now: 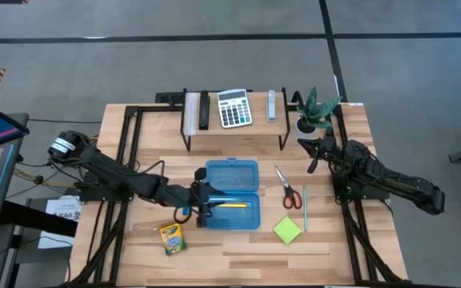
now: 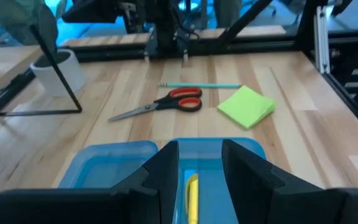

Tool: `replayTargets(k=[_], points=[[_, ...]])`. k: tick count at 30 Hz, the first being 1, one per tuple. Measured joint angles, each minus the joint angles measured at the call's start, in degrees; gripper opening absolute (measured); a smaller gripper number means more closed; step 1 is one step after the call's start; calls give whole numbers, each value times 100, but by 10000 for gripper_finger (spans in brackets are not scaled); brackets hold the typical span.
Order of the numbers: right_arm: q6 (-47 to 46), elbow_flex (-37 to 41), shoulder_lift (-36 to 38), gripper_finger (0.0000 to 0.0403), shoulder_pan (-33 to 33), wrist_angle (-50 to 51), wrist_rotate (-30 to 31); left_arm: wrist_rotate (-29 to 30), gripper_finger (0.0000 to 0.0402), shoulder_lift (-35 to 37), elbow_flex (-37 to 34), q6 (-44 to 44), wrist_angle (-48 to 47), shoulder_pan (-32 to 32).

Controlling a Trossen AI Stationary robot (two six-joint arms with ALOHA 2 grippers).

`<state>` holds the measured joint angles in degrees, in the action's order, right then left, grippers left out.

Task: Pack school essentials
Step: Put the black scissors into the blue supply box

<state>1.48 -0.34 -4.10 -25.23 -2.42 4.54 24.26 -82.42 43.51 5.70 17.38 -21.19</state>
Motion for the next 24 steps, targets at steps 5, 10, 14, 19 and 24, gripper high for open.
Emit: replayTargets(k=[5,10,14,19,24], points=[[0,0,0,28,0,0,0,3,112,291,-428,131,347,0],[0,0,0,27,0,0,0,25,112,341,-525,190,425,2],[0,0,0,28,0,0,0,27,112,339,-525,212,427,17],[0,-1,0,27,0,0,0,44,112,339,-525,228,430,20],[0,0,0,28,0,0,0,45,112,339,-525,229,434,20]])
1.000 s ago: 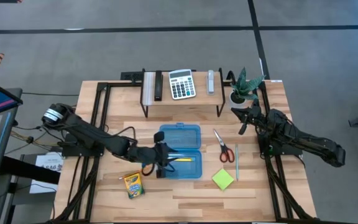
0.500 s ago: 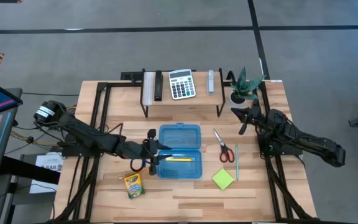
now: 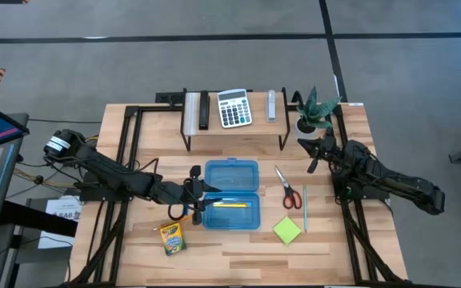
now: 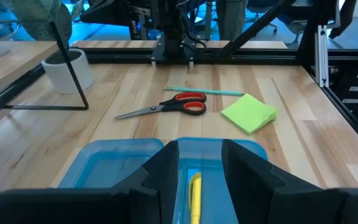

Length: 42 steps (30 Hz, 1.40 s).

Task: Pack school essentials
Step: Put the black scissors into the blue supply box

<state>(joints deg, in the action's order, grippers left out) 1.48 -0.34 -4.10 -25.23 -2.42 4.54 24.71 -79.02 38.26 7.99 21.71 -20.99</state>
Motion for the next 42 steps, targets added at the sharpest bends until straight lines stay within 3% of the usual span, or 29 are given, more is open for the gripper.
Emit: replayTargets(k=[14,22,29,42], points=[[0,-1,0,27,0,0,0,-3,112,-3,0,-83,239,119],[0,0,-1,28,2,0,0,-31,112,-4,0,88,-189,146],[0,0,0,28,0,0,0,713,112,-7,0,372,-310,150],[0,-1,0,28,1,0,0,553,112,-7,0,547,-295,146]])
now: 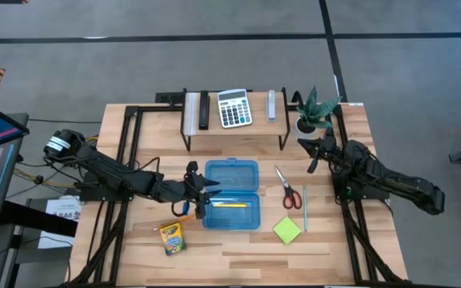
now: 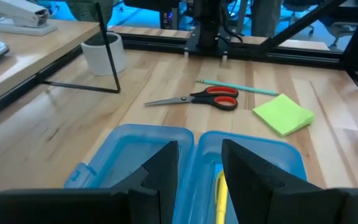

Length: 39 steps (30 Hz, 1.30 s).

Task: Pack school essentials
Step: Put the black scissors into the blue supply box

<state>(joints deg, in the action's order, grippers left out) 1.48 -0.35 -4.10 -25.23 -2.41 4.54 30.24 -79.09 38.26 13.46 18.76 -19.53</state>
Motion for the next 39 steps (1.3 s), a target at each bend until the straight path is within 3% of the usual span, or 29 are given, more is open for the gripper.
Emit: replayTargets(k=[7,39], points=[[0,1,0,28,1,0,0,-7,112,0,0,419,-2,0],[0,1,0,28,1,1,0,72,112,0,0,341,22,0]])
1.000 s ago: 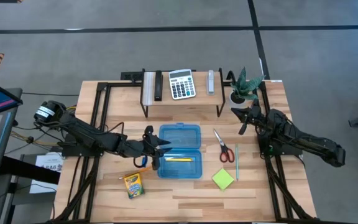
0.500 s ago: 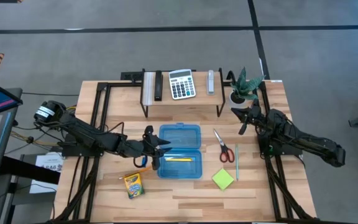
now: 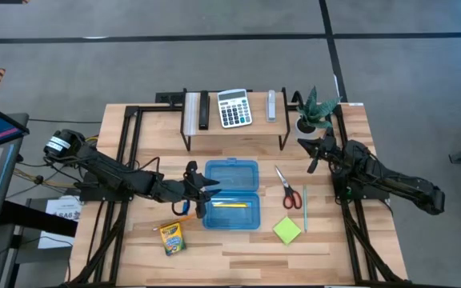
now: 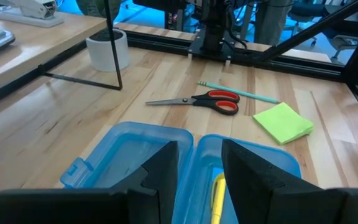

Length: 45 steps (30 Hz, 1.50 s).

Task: Pack school essentials
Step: Put the black scissors into the blue supply box

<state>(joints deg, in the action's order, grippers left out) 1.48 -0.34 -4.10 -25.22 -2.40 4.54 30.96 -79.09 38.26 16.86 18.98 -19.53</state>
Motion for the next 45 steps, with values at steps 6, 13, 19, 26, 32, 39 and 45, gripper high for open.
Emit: replayTargets(k=[6,13,19,26,32,39,45], points=[[1,-1,0,27,-2,-2,0,17,112,0,0,-132,0,0],[1,0,0,28,-2,-2,0,16,112,0,0,-138,0,0],[2,0,0,28,-1,-2,0,15,112,0,0,-180,48,14],[0,0,0,28,-2,-2,0,-46,112,2,0,-262,4,29],[2,0,0,28,0,-2,0,-42,112,2,0,-220,0,37],[0,0,0,27,0,-1,0,-28,112,2,0,-217,-10,39],[1,0,-1,28,0,-1,0,-28,112,2,0,-214,-71,39]])
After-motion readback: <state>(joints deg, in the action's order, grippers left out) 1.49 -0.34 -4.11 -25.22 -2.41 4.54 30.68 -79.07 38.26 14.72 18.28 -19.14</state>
